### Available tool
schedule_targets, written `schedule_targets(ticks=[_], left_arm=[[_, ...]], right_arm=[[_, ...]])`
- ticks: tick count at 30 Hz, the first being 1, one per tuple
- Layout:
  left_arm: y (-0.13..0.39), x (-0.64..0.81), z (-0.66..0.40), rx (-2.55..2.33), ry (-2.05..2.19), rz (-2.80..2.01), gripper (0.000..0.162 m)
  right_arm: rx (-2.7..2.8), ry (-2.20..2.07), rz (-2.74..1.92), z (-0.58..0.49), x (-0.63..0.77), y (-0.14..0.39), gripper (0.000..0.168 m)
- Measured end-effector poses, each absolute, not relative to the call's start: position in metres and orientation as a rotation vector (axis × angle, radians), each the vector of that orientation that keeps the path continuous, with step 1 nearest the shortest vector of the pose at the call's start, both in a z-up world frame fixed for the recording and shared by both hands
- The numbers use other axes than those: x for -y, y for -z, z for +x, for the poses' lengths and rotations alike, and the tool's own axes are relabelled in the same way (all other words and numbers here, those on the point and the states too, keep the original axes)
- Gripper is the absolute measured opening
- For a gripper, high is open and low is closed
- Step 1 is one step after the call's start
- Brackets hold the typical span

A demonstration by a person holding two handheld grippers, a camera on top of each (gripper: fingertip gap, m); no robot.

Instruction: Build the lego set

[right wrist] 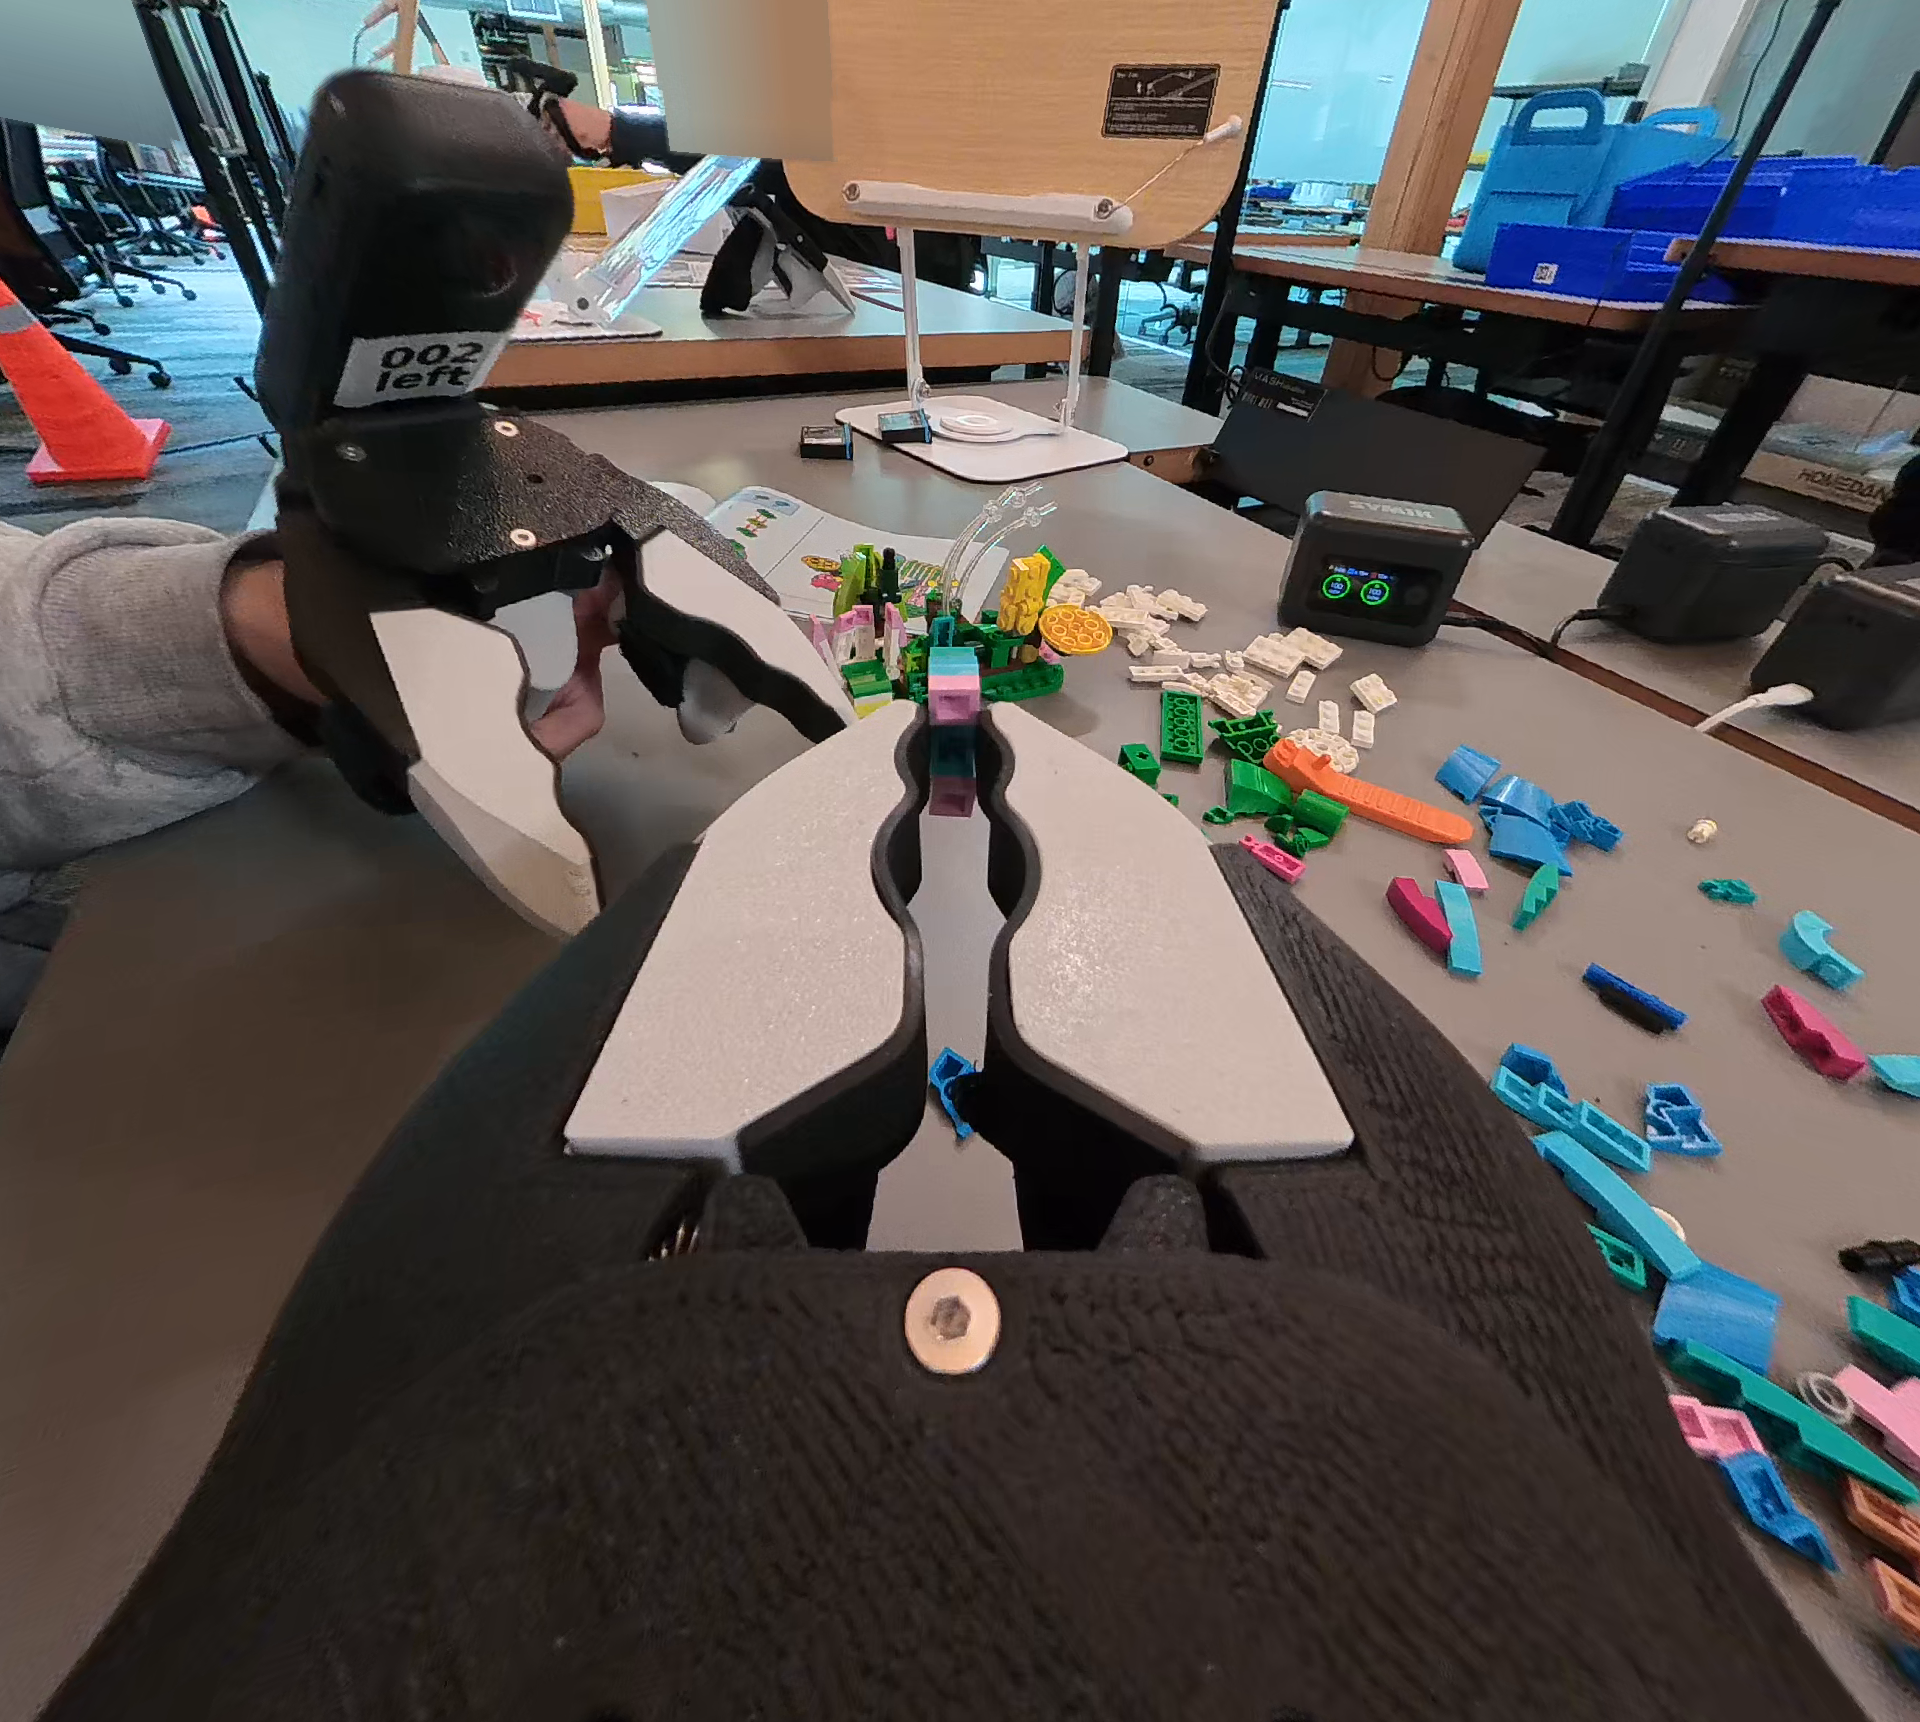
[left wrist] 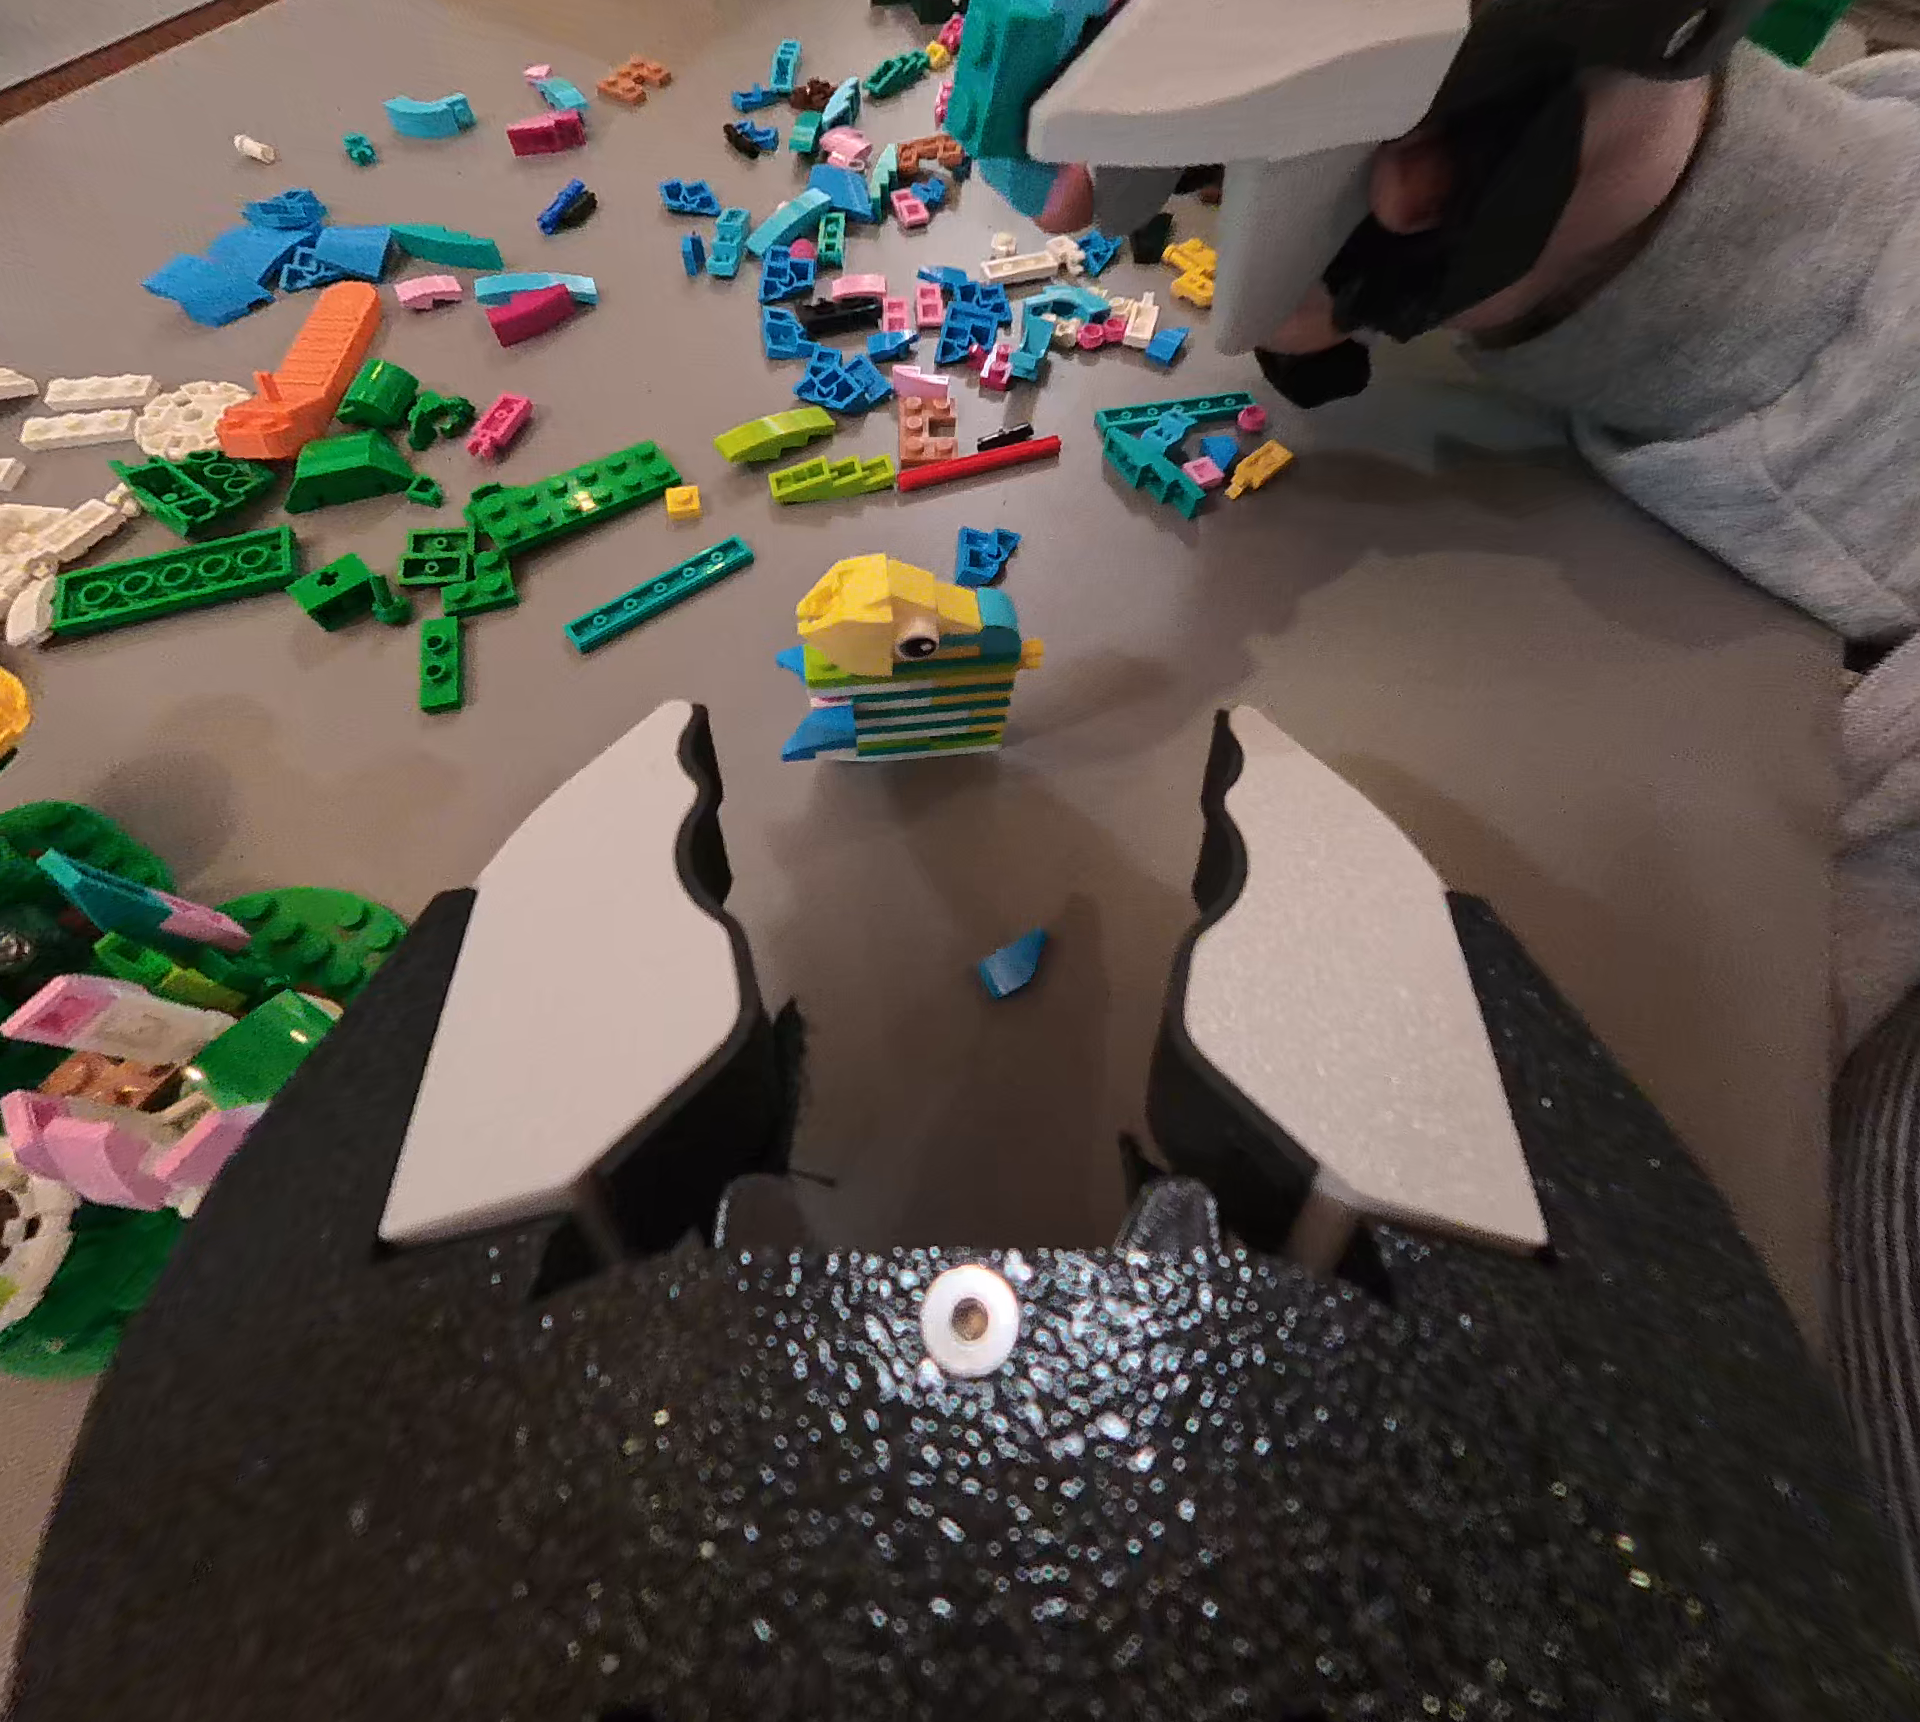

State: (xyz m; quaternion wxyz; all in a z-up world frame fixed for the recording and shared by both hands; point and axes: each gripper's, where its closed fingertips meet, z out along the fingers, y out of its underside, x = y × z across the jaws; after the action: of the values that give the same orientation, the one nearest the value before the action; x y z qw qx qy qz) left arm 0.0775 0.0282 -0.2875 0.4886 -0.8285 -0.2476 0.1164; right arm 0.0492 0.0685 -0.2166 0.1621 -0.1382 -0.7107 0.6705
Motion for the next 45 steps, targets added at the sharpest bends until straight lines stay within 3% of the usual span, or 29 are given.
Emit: schedule_targets(ticks=[28,45], left_arm=[[0.296,-0.040,0.091,0.602,-0.098,-2.069,0.072],[0.296,-0.031,0.089,0.647,-0.088,-2.046,0.072]], right_arm=[[2.051,-1.899,-0.380,0.051,-0.065,0.220,0.007],[2.056,-1.894,-0.383,0.051,-0.064,0.222,0.007]])
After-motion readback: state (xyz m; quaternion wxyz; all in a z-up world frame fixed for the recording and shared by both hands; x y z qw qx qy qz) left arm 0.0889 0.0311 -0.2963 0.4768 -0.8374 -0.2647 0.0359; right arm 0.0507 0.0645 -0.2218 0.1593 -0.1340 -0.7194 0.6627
